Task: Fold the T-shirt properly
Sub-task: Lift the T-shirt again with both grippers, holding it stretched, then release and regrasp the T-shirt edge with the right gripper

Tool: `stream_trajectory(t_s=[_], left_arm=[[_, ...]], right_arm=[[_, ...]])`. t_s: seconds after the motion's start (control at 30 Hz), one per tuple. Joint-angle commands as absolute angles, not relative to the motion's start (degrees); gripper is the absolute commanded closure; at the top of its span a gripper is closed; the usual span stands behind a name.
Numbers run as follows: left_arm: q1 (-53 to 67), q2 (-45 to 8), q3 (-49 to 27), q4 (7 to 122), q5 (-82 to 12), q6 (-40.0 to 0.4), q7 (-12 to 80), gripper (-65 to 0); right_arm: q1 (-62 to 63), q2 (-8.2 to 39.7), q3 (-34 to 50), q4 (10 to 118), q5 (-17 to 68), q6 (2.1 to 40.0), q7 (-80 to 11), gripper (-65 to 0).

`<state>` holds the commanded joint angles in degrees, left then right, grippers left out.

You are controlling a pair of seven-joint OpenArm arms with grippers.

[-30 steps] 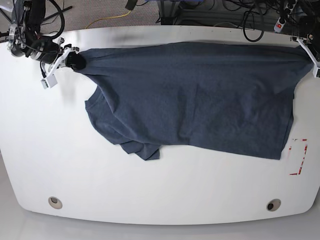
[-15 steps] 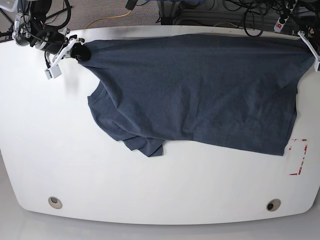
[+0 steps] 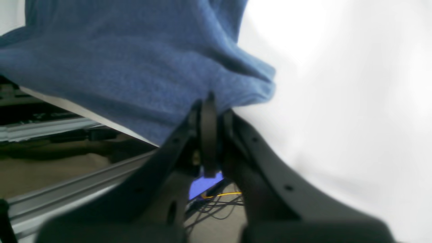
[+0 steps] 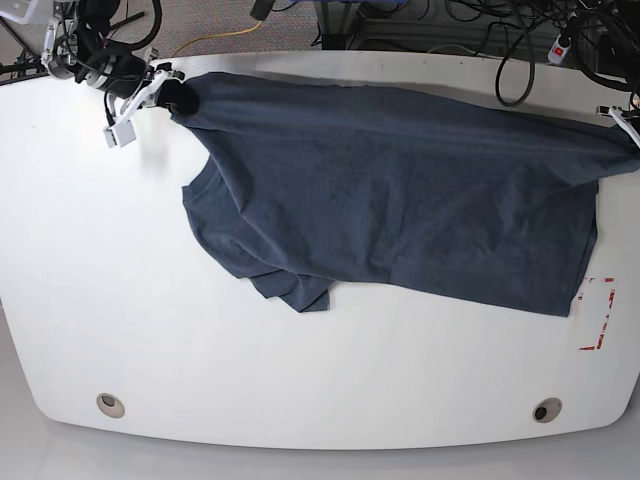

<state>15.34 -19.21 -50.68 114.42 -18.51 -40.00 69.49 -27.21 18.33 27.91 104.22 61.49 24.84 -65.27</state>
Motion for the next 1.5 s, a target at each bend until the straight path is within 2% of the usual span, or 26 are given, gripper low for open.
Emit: stream_trajectory(t_s=[0.07, 0.2, 0.57, 0.87, 0.93, 1.03, 1.17, 1.2, 1.33, 1.5], left_arm=[[15.25, -19.21, -50.68, 114.42, -18.51, -40.0, 69.49, 0.0], [15.25, -19.21, -50.59, 114.42, -18.51, -40.0, 69.49, 0.0], [9.89, -20.09, -50.24, 112.92, -18.42, -40.0, 69.49, 0.0], [2.33, -19.65, -43.65, 112.13, -8.75, -40.0, 69.49, 0.0], [1.8, -19.65, -43.12, 112.04, -8.66, -40.0, 69.49, 0.0], [1.54, -19.65, -42.95, 112.04, -8.66, -40.0, 69.49, 0.0], [0.75, -19.65, -42.95, 111.96, -8.75, -40.0, 69.49, 0.0], [0.48, -19.65, -42.95, 111.96, -8.66, -40.0, 69.49, 0.0], [0.4, -19.65, -42.95, 111.96, -8.66, -40.0, 69.49, 0.0], [0.4, -19.65, -42.95, 111.87, -8.66, -40.0, 69.49, 0.0]], right_arm=[[-25.27, 16.75, 27.91, 103.52, 60.7, 24.57, -65.27, -2.7], [-19.74, 15.69, 27.65, 102.2, 56.66, 22.2, -65.27, -2.9], [-4.44, 16.31, 26.51, 90.51, 54.99, 22.11, -65.27, -2.9], [8.04, 15.78, 25.19, 81.36, 51.21, 22.11, -64.92, -4.4], [8.92, 15.78, 25.19, 80.84, 51.21, 22.11, -64.92, -10.0], [8.22, 15.78, 25.45, 82.77, 51.65, 22.11, -65.27, -27.0], [2.95, 15.78, 25.71, 85.49, 56.66, 22.11, -65.1, -43.9], [1.36, 15.78, 25.71, 86.29, 58.07, 22.11, -65.1, -46.3], [-4.88, 15.6, 25.71, 89.45, 61.32, 21.76, -65.19, -47.1], [-12.62, 11.74, 25.19, 95.16, 61.49, 21.67, -65.27, -47.1]])
